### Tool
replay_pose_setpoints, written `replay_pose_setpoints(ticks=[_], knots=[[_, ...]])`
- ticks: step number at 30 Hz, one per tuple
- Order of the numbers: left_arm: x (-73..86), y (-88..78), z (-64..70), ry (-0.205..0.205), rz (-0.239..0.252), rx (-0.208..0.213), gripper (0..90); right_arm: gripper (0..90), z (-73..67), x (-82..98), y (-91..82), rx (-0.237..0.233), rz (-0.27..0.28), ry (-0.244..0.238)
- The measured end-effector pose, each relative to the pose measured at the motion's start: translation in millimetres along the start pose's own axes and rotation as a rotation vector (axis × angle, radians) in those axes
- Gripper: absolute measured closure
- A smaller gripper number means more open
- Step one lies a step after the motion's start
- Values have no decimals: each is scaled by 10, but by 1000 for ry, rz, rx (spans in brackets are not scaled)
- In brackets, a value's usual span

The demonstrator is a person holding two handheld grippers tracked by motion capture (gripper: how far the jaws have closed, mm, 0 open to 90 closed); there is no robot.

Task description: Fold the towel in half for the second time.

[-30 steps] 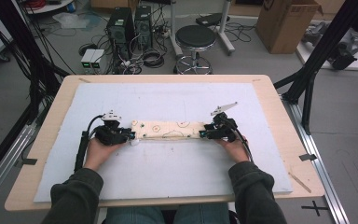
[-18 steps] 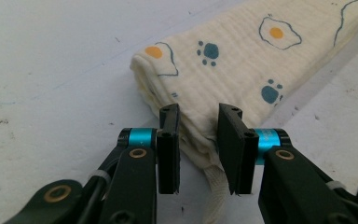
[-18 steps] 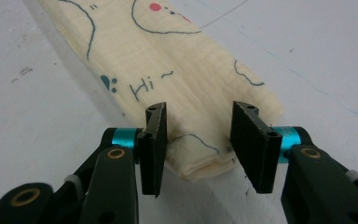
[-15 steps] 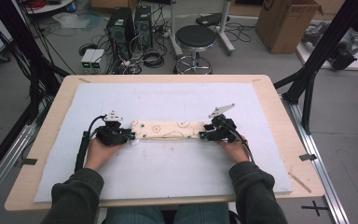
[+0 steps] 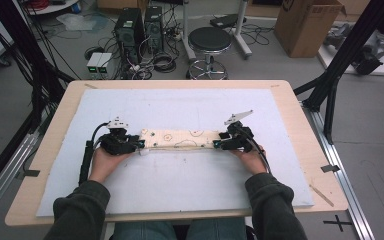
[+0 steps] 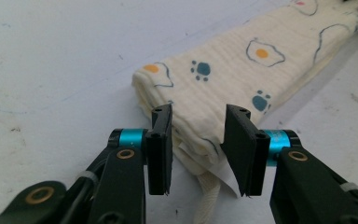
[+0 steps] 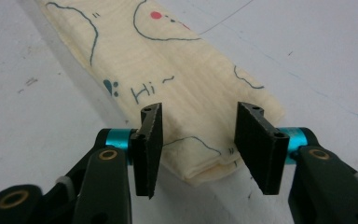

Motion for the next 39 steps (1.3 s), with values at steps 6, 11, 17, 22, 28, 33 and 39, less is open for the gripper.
replay_pose_setpoints(ticks=[6, 11, 17, 22, 28, 33, 39], knots=[[-46, -81, 33, -10, 29, 23, 593, 471, -20, -51, -68, -10, 36, 17], [-78, -129, 95, -4, 47, 40, 577, 410, -28, -75, -124, -21, 62, 45], [-103, -204, 147, 4, 58, 48, 543, 335, -45, -110, -199, -27, 97, 85], [-115, -257, 217, 23, 61, 57, 481, 269, -53, -137, -262, -30, 128, 104], [-137, -321, 269, 35, 84, 65, 346, 164, -73, -129, -314, -18, 130, 121], [-140, -369, 289, 34, 96, 65, 271, 119, -128, -147, -375, -14, 148, 105], [-98, -410, 310, 41, 100, 54, 256, 119, -200, -152, -428, -14, 154, 86]])
Point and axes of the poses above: each handheld gripper's, and its own axes: y roughly forward along the jaws, x roughly out of its underside, z roughly to its right, the point moved 9 cm from there along y, roughly forward along the jaws, and after that the axes turned 1 degree about -z, right-handed, at the moved point
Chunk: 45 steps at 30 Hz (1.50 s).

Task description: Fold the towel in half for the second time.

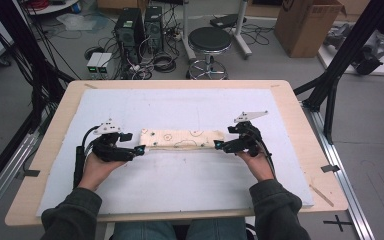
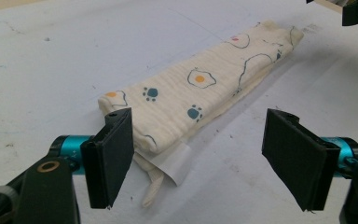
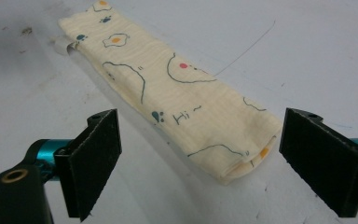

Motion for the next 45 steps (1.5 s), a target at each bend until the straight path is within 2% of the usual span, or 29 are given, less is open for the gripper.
replay_pose_setpoints(ticks=[5, 14, 17, 28, 45], knots=[[34, -24, 19, 8, 1, -5, 254, 118, -28, 17, -32, 4, 36, -13], [104, -62, 31, 20, 2, -10, 253, 119, 28, 183, -54, 15, 29, 26], [133, -73, 27, 11, 5, -15, 253, 119, 28, 217, -87, 19, 36, 25], [171, -110, 53, 17, 10, -18, 253, 119, 50, 327, -155, 30, 31, 25], [206, -175, 178, 54, -7, -20, 253, 118, 6, 408, -227, 40, 31, 12]])
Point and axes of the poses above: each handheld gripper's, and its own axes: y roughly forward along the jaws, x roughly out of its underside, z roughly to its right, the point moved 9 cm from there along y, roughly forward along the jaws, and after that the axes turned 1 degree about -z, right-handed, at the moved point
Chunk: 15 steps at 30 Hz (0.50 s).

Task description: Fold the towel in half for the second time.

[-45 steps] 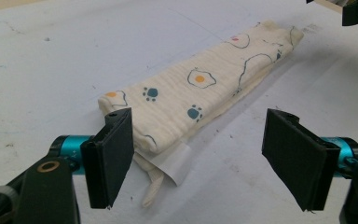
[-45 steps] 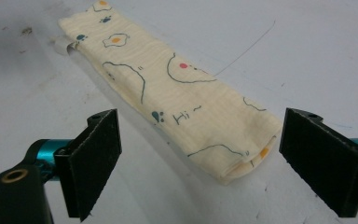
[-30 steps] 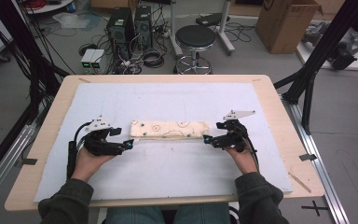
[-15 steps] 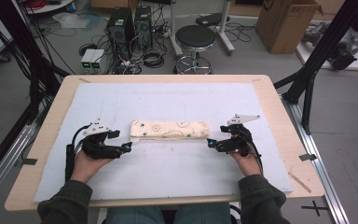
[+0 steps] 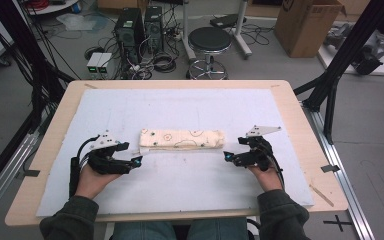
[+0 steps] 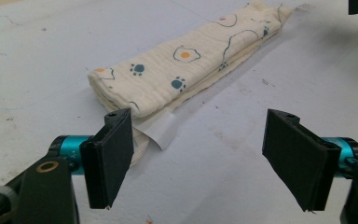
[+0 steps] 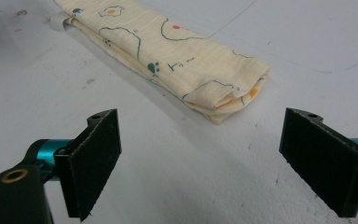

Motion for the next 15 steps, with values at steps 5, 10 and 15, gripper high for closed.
replay_pose_setpoints(ticks=[5, 10, 15], knots=[[29, -13, 14, -14, 13, 2, 252, 119, -11, 11, -32, -2, 5, -2], [38, -39, 30, -8, 15, 0, 253, 118, -20, 31, -53, 1, 4, -4], [63, -63, 64, -7, 16, 3, 253, 118, -31, 46, -80, 2, 7, -8]])
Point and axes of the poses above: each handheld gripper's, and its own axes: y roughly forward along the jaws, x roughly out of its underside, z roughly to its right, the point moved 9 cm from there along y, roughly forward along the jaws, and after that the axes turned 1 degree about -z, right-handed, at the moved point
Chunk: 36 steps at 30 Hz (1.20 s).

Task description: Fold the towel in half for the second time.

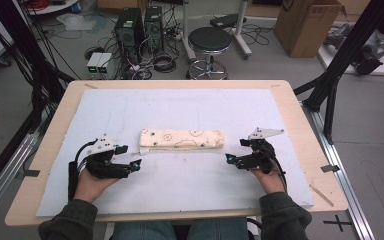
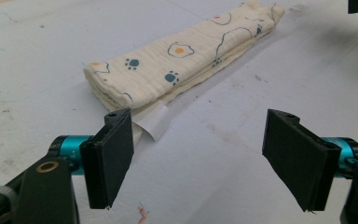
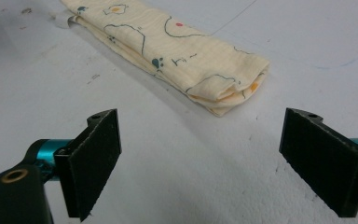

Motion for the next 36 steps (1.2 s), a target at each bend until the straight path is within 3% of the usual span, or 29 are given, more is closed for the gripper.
replay_pose_setpoints(ticks=[36], knots=[[118, -171, 93, 10, 8, -7, 252, 119, -73, 121, -163, 11, 5, -18]])
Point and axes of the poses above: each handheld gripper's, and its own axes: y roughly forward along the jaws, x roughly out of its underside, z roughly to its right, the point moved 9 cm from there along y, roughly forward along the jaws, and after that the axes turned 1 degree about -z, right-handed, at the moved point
